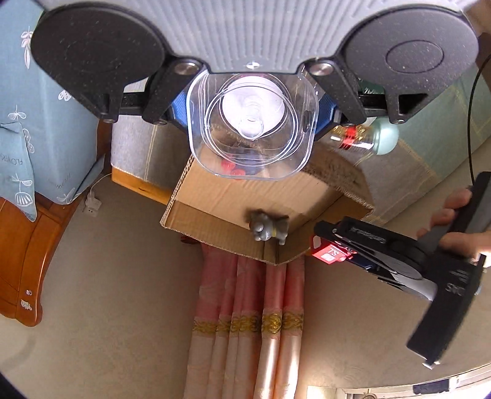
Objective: Organize rigid objects
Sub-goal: 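Carry the red train into the box and open left tool while right tool carries the container, then lower the clear square container into the box and open right tool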
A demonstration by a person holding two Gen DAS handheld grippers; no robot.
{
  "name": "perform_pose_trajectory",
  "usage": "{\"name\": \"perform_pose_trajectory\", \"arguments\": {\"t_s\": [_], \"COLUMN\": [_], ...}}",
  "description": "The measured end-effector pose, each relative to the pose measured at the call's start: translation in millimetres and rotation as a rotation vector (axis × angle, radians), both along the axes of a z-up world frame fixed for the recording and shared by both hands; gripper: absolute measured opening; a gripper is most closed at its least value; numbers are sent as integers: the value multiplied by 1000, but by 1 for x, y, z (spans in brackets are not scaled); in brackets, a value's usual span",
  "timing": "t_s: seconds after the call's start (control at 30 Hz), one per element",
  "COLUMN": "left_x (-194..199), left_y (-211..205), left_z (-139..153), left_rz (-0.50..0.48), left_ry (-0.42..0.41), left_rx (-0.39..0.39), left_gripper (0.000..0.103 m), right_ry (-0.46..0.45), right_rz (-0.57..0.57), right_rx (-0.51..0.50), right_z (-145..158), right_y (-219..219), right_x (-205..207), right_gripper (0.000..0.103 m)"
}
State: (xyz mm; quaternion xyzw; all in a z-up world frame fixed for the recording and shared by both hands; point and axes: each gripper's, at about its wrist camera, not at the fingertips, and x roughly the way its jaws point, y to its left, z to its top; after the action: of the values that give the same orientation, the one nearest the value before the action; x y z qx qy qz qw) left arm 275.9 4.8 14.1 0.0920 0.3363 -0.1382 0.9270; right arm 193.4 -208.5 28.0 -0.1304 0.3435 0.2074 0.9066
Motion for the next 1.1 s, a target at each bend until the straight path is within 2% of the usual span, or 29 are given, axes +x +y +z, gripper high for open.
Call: {"name": "perform_pose_trajectory", "arguments": {"t_s": [0.03, 0.1, 0.17, 0.27, 0.53, 0.67, 0.77, 0.87, 1.0, 1.1], "left_x": [2, 5, -1, -10, -47, -60, -65, -68, -73, -77], "left_y": [1, 5, 10, 14, 25, 34, 37, 37, 34, 30], "left_z": [-3, -6, -8, -11, -22, -20, -22, -26, -29, -29], "left_rz": [5, 22, 37, 10, 34, 45, 61, 62, 47, 32], "left_ry": [-7, -10, -23, 2, 32, 36, 46, 54, 59, 58], "left_rx": [-7, -24, -42, -44, 25, 18, 13, 15, 5, 4], "left_gripper": [60, 89, 96, 97, 100, 100, 100, 100, 100, 100], "right_ry": [-1, 0, 6, 10, 26, 53, 40, 30, 26, 21], "right_rz": [0, -3, -3, 2, -8, -27, -51, -77, -42, -17], "right_rx": [-2, 4, 18, 20, 6, 9, 20, 31, 57, 34], "right_z": [0, 2, 3, 3, 4, 1, -2, -3, 1, 2], "right_y": [1, 1, 2, 5, 17, 25, 28, 28, 24, 24], "right_x": [3, 8, 14, 27, 82, 118, 136, 142, 127, 111], "right_gripper": [80, 81, 81, 80, 81, 81, 81, 103, 103, 103]}}
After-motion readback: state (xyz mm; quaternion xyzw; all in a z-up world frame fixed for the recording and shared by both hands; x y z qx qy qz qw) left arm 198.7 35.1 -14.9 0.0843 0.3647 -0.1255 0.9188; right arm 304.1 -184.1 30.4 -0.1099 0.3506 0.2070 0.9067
